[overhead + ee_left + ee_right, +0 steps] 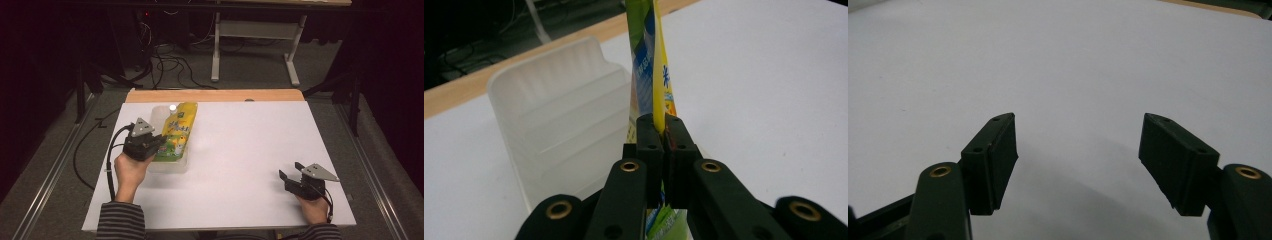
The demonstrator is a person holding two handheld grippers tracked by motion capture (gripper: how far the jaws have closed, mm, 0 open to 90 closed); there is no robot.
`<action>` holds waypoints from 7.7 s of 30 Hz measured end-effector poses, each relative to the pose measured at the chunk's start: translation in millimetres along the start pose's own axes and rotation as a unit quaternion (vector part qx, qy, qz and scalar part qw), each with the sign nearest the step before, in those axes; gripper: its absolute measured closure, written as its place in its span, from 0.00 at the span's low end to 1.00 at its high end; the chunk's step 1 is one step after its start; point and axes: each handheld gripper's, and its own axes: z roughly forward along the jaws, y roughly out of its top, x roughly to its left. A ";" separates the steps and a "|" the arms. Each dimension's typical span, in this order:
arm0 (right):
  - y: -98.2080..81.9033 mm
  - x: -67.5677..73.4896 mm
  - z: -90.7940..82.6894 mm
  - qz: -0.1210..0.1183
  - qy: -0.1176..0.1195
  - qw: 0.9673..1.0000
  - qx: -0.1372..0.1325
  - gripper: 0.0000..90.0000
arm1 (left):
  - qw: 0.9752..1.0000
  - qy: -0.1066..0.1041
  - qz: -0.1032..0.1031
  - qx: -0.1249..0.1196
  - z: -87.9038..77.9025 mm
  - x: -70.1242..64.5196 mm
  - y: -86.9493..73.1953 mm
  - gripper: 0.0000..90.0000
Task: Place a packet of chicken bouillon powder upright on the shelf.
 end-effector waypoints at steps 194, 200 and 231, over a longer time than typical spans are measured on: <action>-0.1 1.6 -0.1 -0.009 -0.004 1.000 -0.002 0.36 | 0.997 -0.039 -0.031 -0.056 -25.0 -63.5 -81.8 0.41; -0.1 1.4 0.0 -0.011 -0.003 1.000 -0.002 0.36 | 0.997 -0.053 -0.021 -0.054 -16.5 -73.0 -76.5 0.41; -0.1 1.5 0.0 -0.012 -0.002 1.000 -0.003 0.36 | 0.993 -0.110 0.004 -0.053 28.4 -108.9 -54.5 0.42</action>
